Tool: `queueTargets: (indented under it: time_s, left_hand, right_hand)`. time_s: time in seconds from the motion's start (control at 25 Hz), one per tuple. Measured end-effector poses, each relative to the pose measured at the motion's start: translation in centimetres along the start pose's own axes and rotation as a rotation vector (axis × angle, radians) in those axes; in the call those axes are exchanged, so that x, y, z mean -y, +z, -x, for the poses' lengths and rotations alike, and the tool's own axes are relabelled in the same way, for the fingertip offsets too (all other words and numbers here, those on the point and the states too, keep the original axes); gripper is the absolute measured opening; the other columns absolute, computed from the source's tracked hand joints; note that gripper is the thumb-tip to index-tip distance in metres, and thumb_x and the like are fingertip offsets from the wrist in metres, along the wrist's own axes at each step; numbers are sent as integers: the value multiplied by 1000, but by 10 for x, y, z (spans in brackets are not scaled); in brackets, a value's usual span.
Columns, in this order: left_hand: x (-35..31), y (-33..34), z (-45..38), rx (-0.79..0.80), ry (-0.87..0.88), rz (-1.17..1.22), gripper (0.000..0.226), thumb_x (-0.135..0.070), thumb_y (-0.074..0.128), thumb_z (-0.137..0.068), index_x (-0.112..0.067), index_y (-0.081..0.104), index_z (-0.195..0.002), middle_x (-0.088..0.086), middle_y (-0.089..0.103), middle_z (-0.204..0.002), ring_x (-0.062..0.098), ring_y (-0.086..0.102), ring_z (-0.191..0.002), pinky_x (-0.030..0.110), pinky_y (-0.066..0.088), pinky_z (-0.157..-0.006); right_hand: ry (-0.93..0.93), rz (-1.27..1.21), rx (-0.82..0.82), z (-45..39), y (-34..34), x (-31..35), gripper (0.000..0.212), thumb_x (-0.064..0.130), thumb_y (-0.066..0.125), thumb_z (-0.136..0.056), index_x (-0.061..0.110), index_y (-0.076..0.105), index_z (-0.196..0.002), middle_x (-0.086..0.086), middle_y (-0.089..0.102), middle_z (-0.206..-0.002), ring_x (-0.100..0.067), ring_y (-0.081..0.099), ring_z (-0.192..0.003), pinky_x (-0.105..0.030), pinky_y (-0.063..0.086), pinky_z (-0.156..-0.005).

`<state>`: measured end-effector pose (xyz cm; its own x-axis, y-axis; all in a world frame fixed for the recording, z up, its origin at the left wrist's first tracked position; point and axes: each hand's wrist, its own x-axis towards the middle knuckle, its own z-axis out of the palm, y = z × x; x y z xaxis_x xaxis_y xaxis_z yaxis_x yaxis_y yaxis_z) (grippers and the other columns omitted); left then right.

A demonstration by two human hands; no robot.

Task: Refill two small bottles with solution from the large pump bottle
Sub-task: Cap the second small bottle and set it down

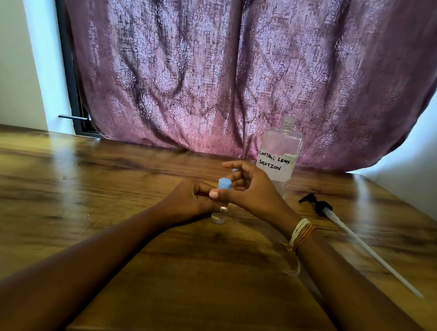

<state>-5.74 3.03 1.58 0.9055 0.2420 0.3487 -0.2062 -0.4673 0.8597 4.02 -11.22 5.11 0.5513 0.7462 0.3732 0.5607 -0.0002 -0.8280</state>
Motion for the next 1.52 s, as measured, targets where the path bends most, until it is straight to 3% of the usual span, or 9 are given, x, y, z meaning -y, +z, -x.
queueTargets:
  time_s: [0.12, 0.32, 0.44, 0.52, 0.8, 1.0, 1.16, 1.36, 1.52]
  left_hand:
    - [6, -2, -2, -32, -16, -32, 12, -12, 79, -75, -17, 78, -85, -13, 74, -68, -7, 61, -62, 12, 45, -63]
    - [7, 0, -3, -58, 3, -59, 13, -13, 81, -72, -23, 77, -79, -11, 73, -67, -5, 60, -62, 15, 46, -60]
    - [10, -2, -5, -55, -32, -32, 18, -11, 80, -73, -15, 78, -91, 1, 78, -86, 8, 69, -78, 24, 55, -73]
    - [13, -3, -5, -14, -62, 23, 25, -6, 77, -75, -8, 75, -99, 8, 77, -95, 13, 71, -84, 25, 54, -73]
    - [8, 9, -4, -86, -96, 91, 24, 6, 71, -76, -2, 73, -99, 6, 76, -82, 3, 68, -59, 16, 49, -54]
    - [16, 9, -9, -227, -71, -7, 25, -3, 76, -73, -11, 75, -97, 5, 78, -88, 13, 74, -80, 35, 60, -76]
    - [19, 9, -14, -325, -74, -180, 28, -19, 83, -69, -13, 73, -94, 1, 76, -83, 11, 72, -71, 26, 58, -65]
    - [16, 15, -18, -390, -132, -267, 41, -21, 87, -62, -17, 65, -97, 4, 73, -89, 10, 63, -69, 24, 50, -61]
    - [5, 22, -10, -447, -39, -355, 86, -32, 90, -56, -14, 46, -128, 2, 59, -117, 17, 56, -101, 26, 44, -77]
  right_hand:
    - [-8, -119, 146, -2, -6, 2, 49, -10, 67, -82, 5, 55, -128, -7, 67, -118, -15, 67, -107, -21, 55, -89]
    - [-29, -25, -52, 1, 1, 0, 42, 8, 85, -69, 11, 68, -107, 1, 67, -81, -4, 61, -68, -16, 53, -68]
    - [-29, -85, 74, -1, -4, 0, 47, -5, 72, -80, 4, 59, -124, -8, 68, -114, -10, 66, -101, -18, 54, -89]
    - [-63, -63, 97, -2, -7, 1, 39, -14, 63, -83, -2, 62, -120, -14, 67, -120, -16, 66, -108, -18, 54, -91]
    - [-62, 7, -155, -1, 2, -3, 28, -8, 74, -75, 5, 75, -101, -5, 74, -99, 2, 70, -81, -16, 57, -83]
    - [-19, -94, -201, -4, 17, -11, 35, -6, 72, -79, 3, 69, -113, -6, 73, -103, 0, 69, -87, -19, 57, -86]
    - [115, -7, -151, 4, 20, -25, 46, 10, 74, -80, 8, 61, -124, -5, 72, -112, -13, 69, -101, -31, 58, -90]
    - [220, 146, -122, 24, 6, -23, 16, 10, 74, -78, 13, 72, -94, -6, 75, -91, -19, 71, -87, -32, 60, -80]
    - [206, 357, -71, 48, -27, -16, 8, 7, 69, -78, 11, 75, -75, -7, 75, -80, -12, 68, -74, -16, 52, -64]
